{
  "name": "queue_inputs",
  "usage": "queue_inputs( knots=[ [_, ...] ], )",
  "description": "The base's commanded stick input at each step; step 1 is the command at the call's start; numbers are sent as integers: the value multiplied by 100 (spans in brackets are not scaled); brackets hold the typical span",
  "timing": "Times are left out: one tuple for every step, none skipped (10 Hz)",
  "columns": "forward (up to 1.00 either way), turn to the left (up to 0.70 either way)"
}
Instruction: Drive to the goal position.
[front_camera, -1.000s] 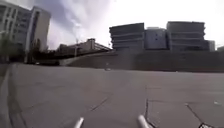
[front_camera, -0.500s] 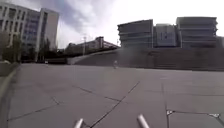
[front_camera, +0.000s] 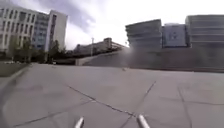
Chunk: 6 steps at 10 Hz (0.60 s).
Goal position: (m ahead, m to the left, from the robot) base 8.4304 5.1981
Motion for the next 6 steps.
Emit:
queue_inputs(
  knots=[
    [100, 27],
    [100, 27],
    [100, 27],
    [100, 27],
    [100, 27],
    [100, 27]
  ],
)
